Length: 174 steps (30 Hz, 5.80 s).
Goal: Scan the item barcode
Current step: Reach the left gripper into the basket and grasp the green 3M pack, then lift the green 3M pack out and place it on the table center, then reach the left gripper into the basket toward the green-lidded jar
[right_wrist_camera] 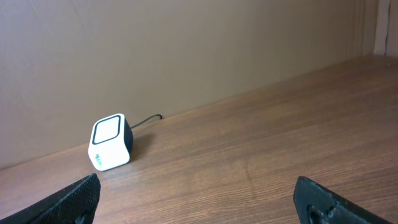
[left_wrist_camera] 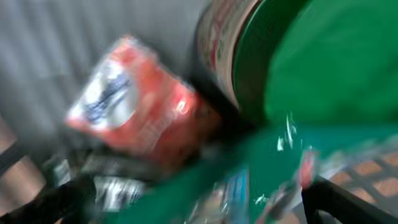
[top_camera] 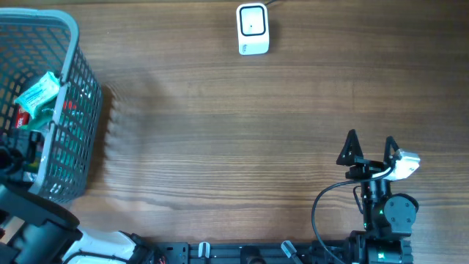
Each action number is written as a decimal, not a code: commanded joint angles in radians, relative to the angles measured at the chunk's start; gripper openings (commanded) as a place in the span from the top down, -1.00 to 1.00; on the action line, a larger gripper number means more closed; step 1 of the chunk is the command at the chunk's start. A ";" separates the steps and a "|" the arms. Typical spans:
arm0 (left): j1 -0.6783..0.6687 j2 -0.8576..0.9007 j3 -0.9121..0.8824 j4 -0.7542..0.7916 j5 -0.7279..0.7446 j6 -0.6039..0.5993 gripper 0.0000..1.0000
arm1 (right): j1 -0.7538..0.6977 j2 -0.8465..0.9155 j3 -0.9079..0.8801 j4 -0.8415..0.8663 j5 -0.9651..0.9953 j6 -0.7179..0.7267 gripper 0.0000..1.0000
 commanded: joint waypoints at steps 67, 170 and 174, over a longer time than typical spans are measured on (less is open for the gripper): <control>-1.056 -0.352 -0.380 0.300 0.249 -0.055 0.92 | 0.003 -0.005 -0.001 0.005 0.007 -0.011 -0.99; -0.253 0.141 0.534 -0.207 -0.359 -0.006 -0.11 | 0.003 -0.005 -0.001 0.005 0.007 -0.011 -0.99; -0.252 0.142 0.533 -0.205 -0.359 -0.008 -1.00 | 0.003 -0.005 -0.001 0.005 0.007 -0.011 -0.99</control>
